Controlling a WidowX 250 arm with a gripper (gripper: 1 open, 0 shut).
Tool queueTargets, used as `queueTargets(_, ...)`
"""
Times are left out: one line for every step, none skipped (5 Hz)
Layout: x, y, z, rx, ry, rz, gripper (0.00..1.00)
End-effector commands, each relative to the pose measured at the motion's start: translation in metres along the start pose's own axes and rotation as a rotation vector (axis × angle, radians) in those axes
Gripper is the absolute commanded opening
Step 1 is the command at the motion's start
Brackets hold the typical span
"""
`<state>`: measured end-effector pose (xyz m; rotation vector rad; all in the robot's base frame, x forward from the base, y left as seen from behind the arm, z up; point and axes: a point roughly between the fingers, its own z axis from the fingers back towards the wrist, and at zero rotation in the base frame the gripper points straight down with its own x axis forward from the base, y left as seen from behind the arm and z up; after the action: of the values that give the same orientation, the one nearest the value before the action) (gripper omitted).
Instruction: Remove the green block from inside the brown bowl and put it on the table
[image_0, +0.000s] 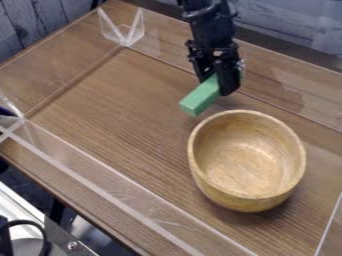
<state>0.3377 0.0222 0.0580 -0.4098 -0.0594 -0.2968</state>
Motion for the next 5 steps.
queueTargets(0.018,0.003,0.032,0.062,-0.063,-0.016,0.0)
queueTargets(0.026,0.014,0.056,0.088,-0.077,0.012,0.0)
queueTargets(0.027,0.006,0.042,0.078,-0.038,-0.019,0.0)
queueTargets(0.024,0.019,0.06,0.085,-0.052,-0.035,0.0)
queueTargets(0.008,0.04,0.074,0.101,-0.038,-0.053,0.0)
